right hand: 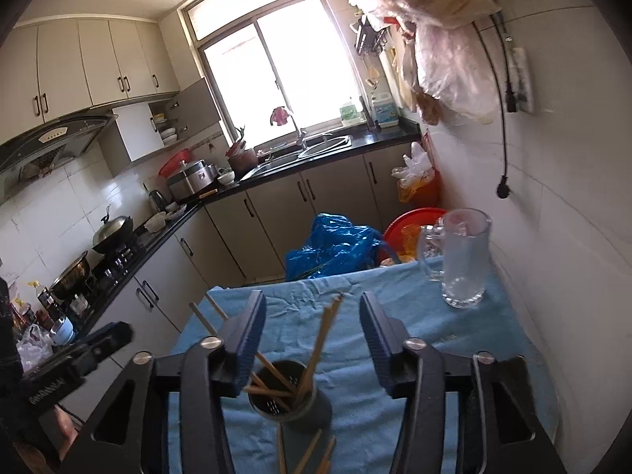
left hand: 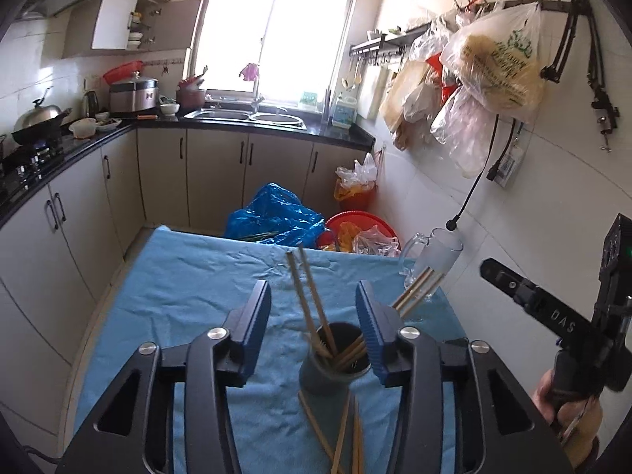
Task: Organize utensils
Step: 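Open both grippers to drop the chopsticks into the grey holder, then move both open grippers down to the loose chopsticks on the towel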
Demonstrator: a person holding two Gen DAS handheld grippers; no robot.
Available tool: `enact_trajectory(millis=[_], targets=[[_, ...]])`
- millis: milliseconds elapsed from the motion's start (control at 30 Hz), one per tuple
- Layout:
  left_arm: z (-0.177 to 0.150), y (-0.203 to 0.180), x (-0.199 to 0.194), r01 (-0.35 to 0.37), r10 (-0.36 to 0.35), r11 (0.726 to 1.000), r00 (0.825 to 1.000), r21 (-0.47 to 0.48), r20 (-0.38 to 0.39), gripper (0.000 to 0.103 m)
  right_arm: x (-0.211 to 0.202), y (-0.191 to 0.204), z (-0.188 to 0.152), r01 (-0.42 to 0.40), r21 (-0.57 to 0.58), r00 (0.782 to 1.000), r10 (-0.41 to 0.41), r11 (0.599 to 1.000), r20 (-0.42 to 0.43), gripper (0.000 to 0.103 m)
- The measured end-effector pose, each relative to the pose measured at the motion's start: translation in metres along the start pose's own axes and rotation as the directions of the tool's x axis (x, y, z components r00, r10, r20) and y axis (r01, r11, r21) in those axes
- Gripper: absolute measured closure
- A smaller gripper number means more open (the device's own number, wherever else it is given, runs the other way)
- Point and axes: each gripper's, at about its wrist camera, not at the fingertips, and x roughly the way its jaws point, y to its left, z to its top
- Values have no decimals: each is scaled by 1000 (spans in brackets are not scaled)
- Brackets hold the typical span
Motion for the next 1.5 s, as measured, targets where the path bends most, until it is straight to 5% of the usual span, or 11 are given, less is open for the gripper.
enact_trajectory(millis=[133, 267, 467, 600, 900, 1000, 1133, 1233, 1500], targets=[[-32, 12, -25, 3, -3, 1000, 1000, -18, -16, 56, -28, -7, -22, 33, -28, 998, -34, 999, -48, 39], [-90, 23, -28, 15, -16, 1000, 991, -5, -133, 55, -42, -12, -63, 63, -72, 986, -73, 995, -148, 37], [-183, 22, -10, 38, -16, 997, 942, 60, -335, 60, -41, -13, -156, -17, -84, 932, -15, 996, -362, 38], [-217, 5, 7, 77, -10, 987, 911, 145, -413, 61, -31, -14, -206, -76, -26, 885, 55, 997, -463, 57], [-233, -8, 64, 91, 1, 984, 859, 155, -512, 70, 8, -6, -222, -114, 0, 855, 98, 994, -509, 59], [-229, -6, 67, 69, 22, 984, 871, 166, -491, 95, 20, -1, -220, -115, -8, 849, 94, 993, -520, 59], [-224, 20, 63, 52, -31, 998, 853, 26, -521, 93, 39, 2, -223, -101, -33, 838, 67, 994, -542, 59], [-226, 39, 51, 11, -39, 998, 848, -57, -528, 93, 47, 5, -221, -80, -60, 852, 37, 995, -522, 59], [-230, 73, 29, -63, -46, 982, 833, -177, -551, 96, 76, 33, -207, -138, -145, 858, 44, 980, -512, 59]])
